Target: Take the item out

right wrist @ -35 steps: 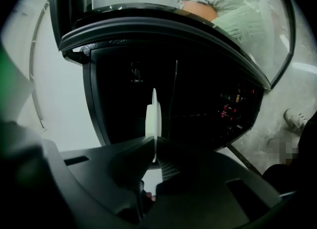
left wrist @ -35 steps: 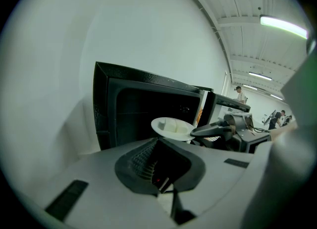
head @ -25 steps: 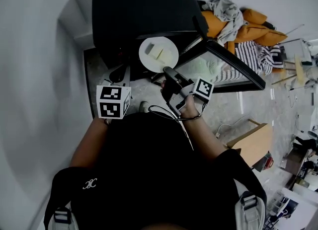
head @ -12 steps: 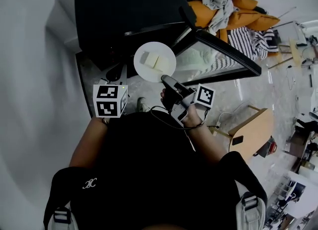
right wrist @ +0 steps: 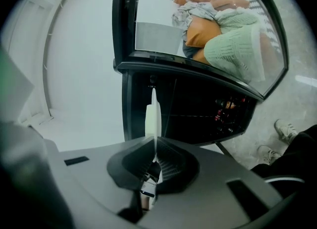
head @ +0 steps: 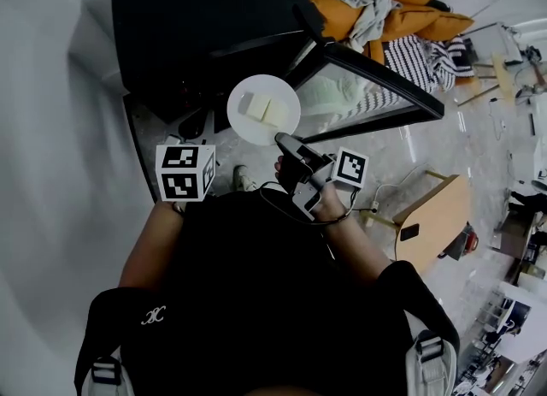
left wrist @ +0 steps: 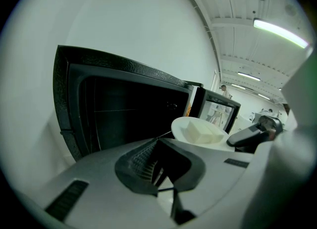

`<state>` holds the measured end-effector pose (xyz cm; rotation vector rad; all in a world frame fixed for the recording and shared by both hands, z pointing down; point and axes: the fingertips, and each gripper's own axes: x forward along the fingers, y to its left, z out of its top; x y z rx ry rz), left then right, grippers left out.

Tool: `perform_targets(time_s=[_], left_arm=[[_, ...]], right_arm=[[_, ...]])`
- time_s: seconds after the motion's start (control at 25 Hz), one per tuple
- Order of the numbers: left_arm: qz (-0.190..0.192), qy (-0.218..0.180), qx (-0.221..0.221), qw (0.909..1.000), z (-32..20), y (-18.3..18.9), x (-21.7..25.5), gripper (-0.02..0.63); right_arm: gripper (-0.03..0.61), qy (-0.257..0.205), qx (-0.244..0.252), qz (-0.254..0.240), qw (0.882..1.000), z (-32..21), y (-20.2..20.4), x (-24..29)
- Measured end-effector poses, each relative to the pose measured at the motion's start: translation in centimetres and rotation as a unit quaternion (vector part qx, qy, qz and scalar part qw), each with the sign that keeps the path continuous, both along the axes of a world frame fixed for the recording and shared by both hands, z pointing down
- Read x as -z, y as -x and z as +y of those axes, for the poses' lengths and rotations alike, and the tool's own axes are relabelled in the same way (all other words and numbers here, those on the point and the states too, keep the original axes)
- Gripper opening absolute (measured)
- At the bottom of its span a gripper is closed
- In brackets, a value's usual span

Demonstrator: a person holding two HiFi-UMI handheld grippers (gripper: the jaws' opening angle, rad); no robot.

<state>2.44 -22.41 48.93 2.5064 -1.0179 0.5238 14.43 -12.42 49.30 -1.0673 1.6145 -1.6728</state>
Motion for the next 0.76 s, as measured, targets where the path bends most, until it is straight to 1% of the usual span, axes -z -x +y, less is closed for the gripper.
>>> perform_targets(time_s=[0.76], left_arm=[[-0.001, 0.002, 0.004, 1.0000, 0.61, -0.33, -0.53, 0.002]], right_arm=[[0.021, 0.001, 0.011, -0.012, 1.000, 0.40, 0.01, -0.30]])
